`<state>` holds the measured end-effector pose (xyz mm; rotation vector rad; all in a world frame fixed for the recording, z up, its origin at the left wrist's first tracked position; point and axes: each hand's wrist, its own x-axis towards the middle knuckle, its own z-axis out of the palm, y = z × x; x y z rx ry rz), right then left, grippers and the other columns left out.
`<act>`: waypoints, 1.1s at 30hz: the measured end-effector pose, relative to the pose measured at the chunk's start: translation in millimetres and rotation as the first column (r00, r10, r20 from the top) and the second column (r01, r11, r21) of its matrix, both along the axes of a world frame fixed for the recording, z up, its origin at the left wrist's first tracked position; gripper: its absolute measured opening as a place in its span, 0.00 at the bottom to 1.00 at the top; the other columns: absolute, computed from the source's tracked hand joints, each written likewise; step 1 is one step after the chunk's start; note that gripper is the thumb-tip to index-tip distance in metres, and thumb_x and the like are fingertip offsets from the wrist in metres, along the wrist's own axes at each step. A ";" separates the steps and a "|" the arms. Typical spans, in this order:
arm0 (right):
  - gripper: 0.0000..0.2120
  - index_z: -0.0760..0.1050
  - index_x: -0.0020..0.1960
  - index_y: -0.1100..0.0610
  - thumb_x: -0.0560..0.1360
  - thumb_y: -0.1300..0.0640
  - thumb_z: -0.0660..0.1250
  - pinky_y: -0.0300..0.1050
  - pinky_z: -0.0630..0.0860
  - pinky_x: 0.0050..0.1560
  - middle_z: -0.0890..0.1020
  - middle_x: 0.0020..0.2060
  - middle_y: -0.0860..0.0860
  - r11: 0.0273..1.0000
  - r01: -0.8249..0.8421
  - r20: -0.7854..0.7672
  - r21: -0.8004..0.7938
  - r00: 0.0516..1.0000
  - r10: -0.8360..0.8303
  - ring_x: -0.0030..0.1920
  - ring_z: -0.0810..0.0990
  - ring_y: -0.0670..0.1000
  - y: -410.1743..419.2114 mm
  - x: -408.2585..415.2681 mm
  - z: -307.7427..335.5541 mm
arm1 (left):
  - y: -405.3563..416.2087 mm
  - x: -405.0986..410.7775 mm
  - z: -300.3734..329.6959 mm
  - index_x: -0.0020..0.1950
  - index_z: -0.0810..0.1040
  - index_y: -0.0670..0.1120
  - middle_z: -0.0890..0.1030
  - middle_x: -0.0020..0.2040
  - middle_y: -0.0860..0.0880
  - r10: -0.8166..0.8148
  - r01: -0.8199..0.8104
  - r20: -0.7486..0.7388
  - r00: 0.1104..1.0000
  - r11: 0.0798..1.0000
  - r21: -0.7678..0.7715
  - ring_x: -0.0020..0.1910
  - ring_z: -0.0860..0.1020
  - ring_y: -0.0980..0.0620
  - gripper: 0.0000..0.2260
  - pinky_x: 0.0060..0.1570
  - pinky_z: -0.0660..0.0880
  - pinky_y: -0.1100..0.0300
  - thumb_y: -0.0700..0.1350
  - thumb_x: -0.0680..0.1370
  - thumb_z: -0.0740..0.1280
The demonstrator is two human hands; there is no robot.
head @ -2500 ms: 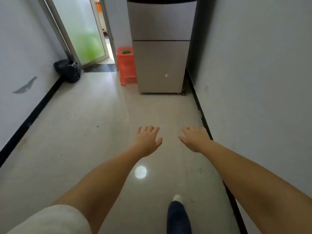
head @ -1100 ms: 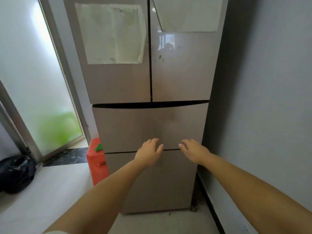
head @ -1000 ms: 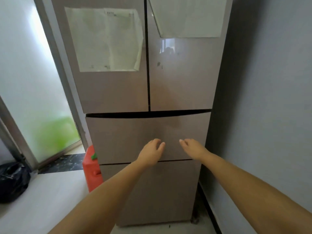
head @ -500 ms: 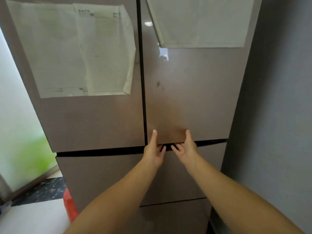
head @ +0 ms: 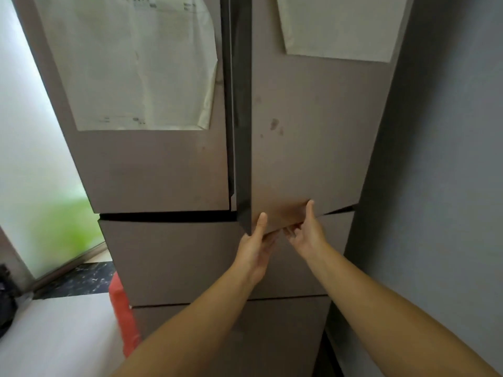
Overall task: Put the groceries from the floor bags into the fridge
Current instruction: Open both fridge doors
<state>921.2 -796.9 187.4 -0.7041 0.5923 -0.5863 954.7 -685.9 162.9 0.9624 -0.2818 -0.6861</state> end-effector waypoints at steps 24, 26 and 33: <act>0.31 0.40 0.78 0.53 0.82 0.57 0.54 0.27 0.59 0.64 0.29 0.72 0.42 -0.081 -0.323 -0.210 -0.943 0.764 -0.610 0.75 0.46 0.42 -69.9 -271.4 40.7 | -150.9 -179.2 132.8 0.49 0.73 0.42 0.79 0.41 0.44 -0.159 -0.201 0.943 0.291 0.954 0.223 0.41 0.79 0.47 0.11 0.46 0.79 0.48 0.50 0.80 0.60; 0.31 0.40 0.78 0.56 0.82 0.59 0.54 0.32 0.68 0.62 0.26 0.70 0.44 -0.055 -0.337 -0.219 -0.940 0.717 -0.662 0.77 0.49 0.48 -84.6 -265.9 38.4 | -168.3 -185.6 136.7 0.48 0.72 0.41 0.78 0.40 0.44 -0.186 -0.229 0.957 0.223 0.944 0.237 0.40 0.78 0.45 0.12 0.46 0.78 0.47 0.50 0.80 0.60; 0.34 0.39 0.77 0.58 0.80 0.65 0.56 0.49 0.69 0.68 0.29 0.71 0.46 -0.024 -0.352 -0.227 -0.936 0.653 -0.723 0.76 0.57 0.56 -131.1 -257.8 43.2 | -219.7 -187.2 137.7 0.51 0.76 0.39 0.80 0.48 0.42 -0.221 -0.249 0.966 0.137 0.936 0.249 0.47 0.79 0.44 0.14 0.50 0.77 0.49 0.50 0.80 0.60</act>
